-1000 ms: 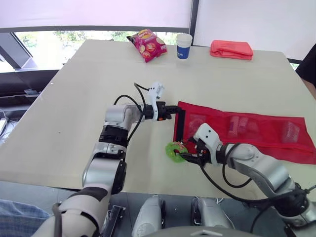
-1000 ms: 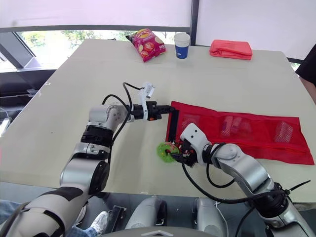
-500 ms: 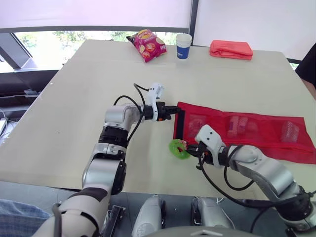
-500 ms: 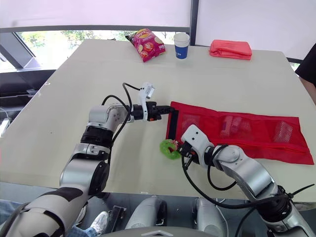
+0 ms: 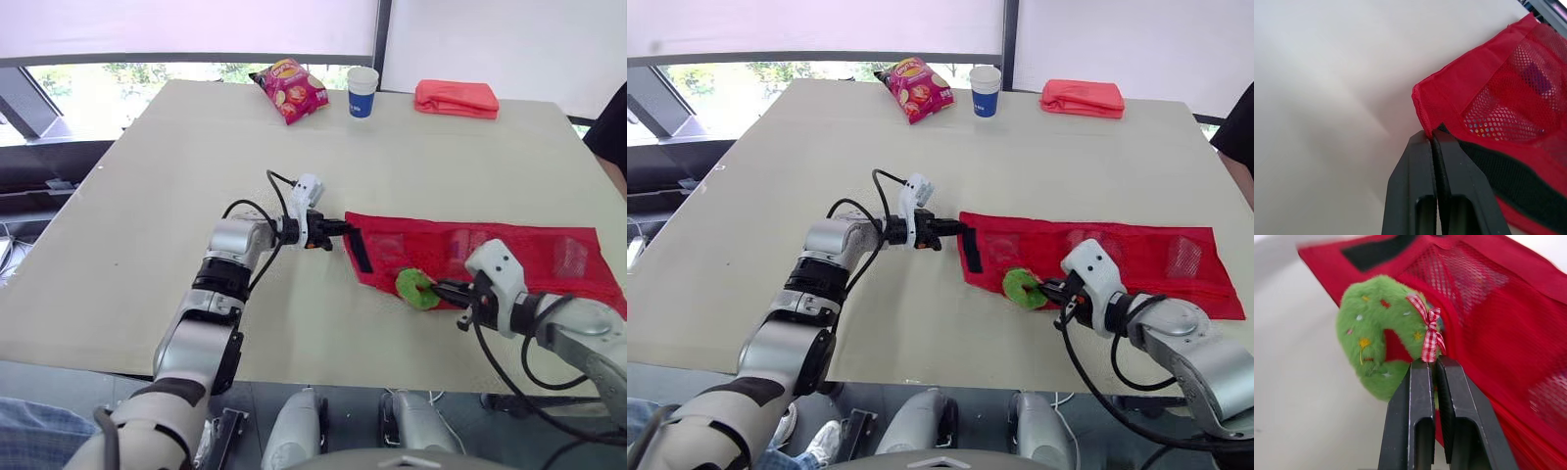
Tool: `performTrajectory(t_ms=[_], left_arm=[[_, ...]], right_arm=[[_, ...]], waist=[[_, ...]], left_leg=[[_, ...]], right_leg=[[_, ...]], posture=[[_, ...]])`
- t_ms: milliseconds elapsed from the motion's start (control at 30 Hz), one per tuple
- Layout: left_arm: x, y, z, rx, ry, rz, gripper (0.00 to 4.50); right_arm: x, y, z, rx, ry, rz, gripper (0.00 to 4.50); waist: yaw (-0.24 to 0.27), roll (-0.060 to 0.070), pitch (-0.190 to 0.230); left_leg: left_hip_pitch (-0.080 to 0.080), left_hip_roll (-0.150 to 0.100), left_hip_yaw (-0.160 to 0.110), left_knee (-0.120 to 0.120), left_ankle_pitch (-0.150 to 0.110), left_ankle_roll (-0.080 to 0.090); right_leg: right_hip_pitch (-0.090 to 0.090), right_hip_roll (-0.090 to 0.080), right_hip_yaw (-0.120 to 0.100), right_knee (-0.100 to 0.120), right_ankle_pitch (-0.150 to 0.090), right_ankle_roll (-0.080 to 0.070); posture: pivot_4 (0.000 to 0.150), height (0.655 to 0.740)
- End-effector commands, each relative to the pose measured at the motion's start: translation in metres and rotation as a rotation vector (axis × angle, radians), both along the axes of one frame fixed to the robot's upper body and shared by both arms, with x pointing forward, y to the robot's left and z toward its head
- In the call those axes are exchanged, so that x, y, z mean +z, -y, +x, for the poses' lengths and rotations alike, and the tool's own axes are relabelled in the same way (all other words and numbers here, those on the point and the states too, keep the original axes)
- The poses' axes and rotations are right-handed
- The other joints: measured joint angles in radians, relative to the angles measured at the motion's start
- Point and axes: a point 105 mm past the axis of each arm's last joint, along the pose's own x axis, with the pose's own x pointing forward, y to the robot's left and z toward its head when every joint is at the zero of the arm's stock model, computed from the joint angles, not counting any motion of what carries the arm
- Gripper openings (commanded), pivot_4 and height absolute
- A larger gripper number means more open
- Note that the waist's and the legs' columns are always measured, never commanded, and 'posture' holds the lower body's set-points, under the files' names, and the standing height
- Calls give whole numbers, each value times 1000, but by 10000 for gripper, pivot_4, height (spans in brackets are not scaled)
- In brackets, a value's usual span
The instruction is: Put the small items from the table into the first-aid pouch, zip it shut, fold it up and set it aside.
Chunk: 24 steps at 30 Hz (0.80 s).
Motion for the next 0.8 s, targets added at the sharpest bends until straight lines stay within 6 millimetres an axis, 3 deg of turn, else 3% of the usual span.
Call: performTrajectory(t_ms=[33,233,367,433,533,567,600,633,767,800], left_arm=[[-4,-23,6,35,67,100,0],[-6,-31,10,56,80,117,0],[-5,-30,12,57,85,109,0],[-5,-27,11,51,86,107,0],[-6,-25,11,45,88,107,0],[-6,-24,11,43,89,106,0],[-6,-23,11,41,90,106,0],[-5,-21,11,35,89,102,0],[-5,-17,10,21,90,99,0],[-5,-17,9,20,90,99,0]], right_arm=[[7,36,9,-125,56,-45,1636],[8,48,8,-146,58,-51,1636],[10,24,6,-66,82,-13,1636],[8,0,-3,46,73,10,1636],[4,-37,-19,210,23,55,9471],[2,-45,-22,243,12,56,14679],[0,-50,-23,262,1,57,14679],[-2,-61,-25,302,-13,60,20869],[-7,-83,-19,339,-21,65,38458],[-9,-87,-17,343,-31,67,38458]], waist=[[-1,0,0],[-3,0,0],[-4,0,0],[-3,0,0],[-3,0,0],[-1,0,0],[-1,0,0],[-1,0,0],[0,0,0],[1,0,0]], left_leg=[[0,0,0,0,0,0],[1,1,0,0,0,0],[1,1,1,0,0,0],[1,1,1,0,0,0],[1,1,0,0,0,0],[1,1,0,0,0,0],[1,1,0,0,0,0],[1,1,0,0,0,0],[1,1,0,1,0,0],[1,0,0,1,0,0]], right_leg=[[0,0,0,0,0,0],[0,1,1,0,0,0],[0,1,1,0,0,1],[0,1,1,1,0,1],[0,1,1,1,0,1],[0,1,1,1,0,1],[0,1,1,1,0,1],[0,1,1,1,0,1],[0,0,1,1,-1,0],[0,0,1,1,-1,-1]], posture=[[1500,7400],[1500,7400],[1500,7400],[1500,7400],[1500,7400],[1500,7400],[1500,7400],[1500,7400],[1500,7400],[1500,7400]])
